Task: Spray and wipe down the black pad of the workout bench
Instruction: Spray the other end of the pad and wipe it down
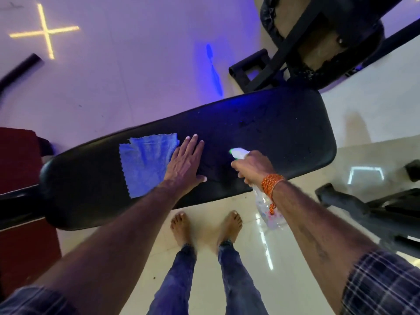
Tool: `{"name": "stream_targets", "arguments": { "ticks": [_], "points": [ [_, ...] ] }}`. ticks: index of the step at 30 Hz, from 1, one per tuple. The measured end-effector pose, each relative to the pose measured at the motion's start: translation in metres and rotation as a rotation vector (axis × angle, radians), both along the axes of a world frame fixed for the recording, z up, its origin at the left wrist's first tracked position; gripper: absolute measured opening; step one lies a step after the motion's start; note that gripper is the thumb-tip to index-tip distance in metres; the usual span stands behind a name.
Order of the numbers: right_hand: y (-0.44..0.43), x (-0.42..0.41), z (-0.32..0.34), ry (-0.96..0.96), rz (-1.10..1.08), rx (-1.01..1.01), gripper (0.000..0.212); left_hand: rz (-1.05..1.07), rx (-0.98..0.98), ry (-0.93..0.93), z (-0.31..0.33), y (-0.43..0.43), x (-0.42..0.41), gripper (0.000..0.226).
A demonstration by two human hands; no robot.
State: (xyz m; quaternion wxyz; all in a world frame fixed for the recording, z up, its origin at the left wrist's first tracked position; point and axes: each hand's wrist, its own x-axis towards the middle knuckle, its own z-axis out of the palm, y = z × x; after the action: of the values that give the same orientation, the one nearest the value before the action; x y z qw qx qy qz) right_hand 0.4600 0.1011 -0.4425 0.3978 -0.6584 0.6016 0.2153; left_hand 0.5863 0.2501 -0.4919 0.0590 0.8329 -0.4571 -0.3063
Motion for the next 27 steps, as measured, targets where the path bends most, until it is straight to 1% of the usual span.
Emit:
{"name": "stream_targets", "arguments": {
  "ticks": [2,3,5,7,10,13,15,16,17,19,21,23,25,27],
  "points": [
    [0.004,-0.010,0.002,0.022,0.052,0.065,0.018,0.059,-0.035,0.043,0.004,-0.001,-0.001,0.104],
    [0.004,-0.012,0.003,-0.005,0.050,0.072,0.018,0.092,-0.062,0.053,0.006,-0.001,-0.002,0.099],
    [0.003,-0.007,0.003,-0.109,-0.012,0.069,0.019,0.156,-0.144,0.017,0.008,0.001,-0.003,0.089],
    [0.001,0.010,0.005,-0.211,-0.055,0.083,0.022,0.243,-0.193,-0.065,0.010,0.006,0.000,0.081],
    [-0.002,0.038,0.012,-0.364,-0.060,0.101,0.011,0.340,-0.180,-0.107,0.008,0.012,0.002,0.074],
    [-0.008,0.064,0.022,-0.475,0.023,0.075,0.019,0.460,-0.177,-0.129,0.005,0.017,0.003,0.072],
    [-0.015,0.077,0.024,-0.567,0.070,0.031,0.020,0.629,-0.143,-0.189,0.002,0.019,0.003,0.072],
    [-0.018,0.083,0.023,-0.622,0.100,0.013,0.020,0.752,-0.107,-0.215,0.001,0.021,0.002,0.075],
    [-0.020,0.089,0.022,-0.669,0.143,0.002,0.019,0.896,-0.060,-0.224,0.000,0.024,0.002,0.081],
    [-0.023,0.093,0.019,-0.744,0.205,-0.006,0.015,1.140,0.058,-0.174,-0.001,0.028,0.002,0.098],
    [-0.022,0.095,0.015,-0.805,0.256,0.019,0.016,1.306,0.132,-0.119,-0.002,0.032,0.003,0.110],
    [-0.017,0.096,0.010,-0.866,0.300,0.041,0.024,1.373,0.147,-0.130,0.000,0.034,0.006,0.111],
    [-0.009,0.100,0.009,-0.931,0.300,0.023,0.031,1.405,0.189,-0.138,0.001,0.036,0.010,0.108],
    [0.002,0.108,0.007,-0.966,0.276,0.001,0.038,1.474,0.193,-0.047,0.000,0.044,0.014,0.095]
  ]
}}
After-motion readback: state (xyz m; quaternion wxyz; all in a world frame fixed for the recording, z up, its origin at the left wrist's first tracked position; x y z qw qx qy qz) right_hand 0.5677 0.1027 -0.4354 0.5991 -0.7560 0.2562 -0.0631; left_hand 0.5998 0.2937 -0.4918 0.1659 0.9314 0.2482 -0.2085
